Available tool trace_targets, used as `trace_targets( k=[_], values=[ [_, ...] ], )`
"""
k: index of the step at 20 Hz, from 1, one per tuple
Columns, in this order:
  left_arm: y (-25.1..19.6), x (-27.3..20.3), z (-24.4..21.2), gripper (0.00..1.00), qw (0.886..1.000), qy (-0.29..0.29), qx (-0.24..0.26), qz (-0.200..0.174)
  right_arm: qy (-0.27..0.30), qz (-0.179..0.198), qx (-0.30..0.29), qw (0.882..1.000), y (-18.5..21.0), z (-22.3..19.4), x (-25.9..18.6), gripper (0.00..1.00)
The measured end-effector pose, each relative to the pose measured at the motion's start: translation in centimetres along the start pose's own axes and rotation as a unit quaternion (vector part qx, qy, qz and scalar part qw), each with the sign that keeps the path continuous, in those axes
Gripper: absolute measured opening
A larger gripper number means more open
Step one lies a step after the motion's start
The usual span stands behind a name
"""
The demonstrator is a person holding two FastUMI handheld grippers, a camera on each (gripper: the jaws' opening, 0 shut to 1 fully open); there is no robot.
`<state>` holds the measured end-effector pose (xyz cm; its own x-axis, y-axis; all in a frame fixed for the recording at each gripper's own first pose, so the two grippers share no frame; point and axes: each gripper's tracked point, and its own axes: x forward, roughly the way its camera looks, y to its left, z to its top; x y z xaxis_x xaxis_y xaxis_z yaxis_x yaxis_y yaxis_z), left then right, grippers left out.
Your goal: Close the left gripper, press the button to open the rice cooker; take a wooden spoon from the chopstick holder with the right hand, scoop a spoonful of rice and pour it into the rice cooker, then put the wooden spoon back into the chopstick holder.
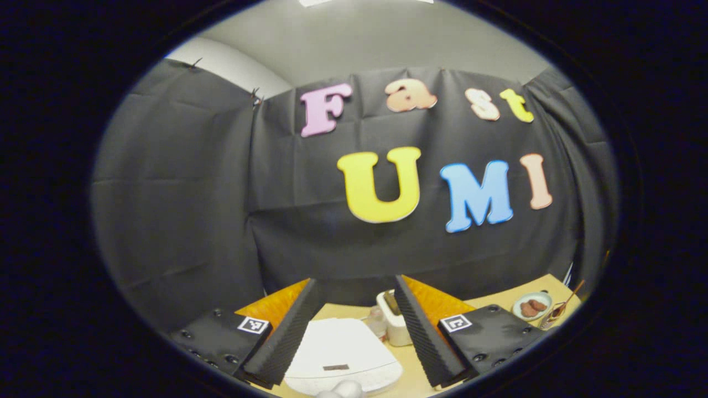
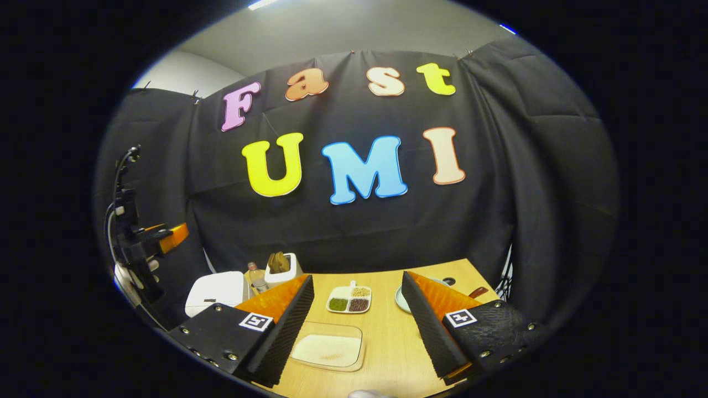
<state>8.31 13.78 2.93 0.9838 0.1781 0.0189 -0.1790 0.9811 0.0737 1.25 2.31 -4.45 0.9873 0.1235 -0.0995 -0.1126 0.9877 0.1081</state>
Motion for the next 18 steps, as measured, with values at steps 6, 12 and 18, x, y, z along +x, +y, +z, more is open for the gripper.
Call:
trace_targets(
  k=[6,12,18],
  values=[
    [-6.1,-5.5,0.9,0.96,0.998,-0.014,-0.036,-0.045,-0.038,-0.020,-0.005,0.999,-0.7,1.8,-0.4,0.98],
    [-8.3,-7.2,-0.8,0.96,0.998,-0.014,-0.037,-0.058,-0.045,-0.039,-0.014,0.998,-1.6,1.9,-0.9,0.98],
    [-8.6,-7.9,-2.1,0.96,0.997,-0.012,-0.040,-0.058,-0.050,-0.040,-0.033,0.997,-1.2,2.3,-1.3,0.98]
  ],
)
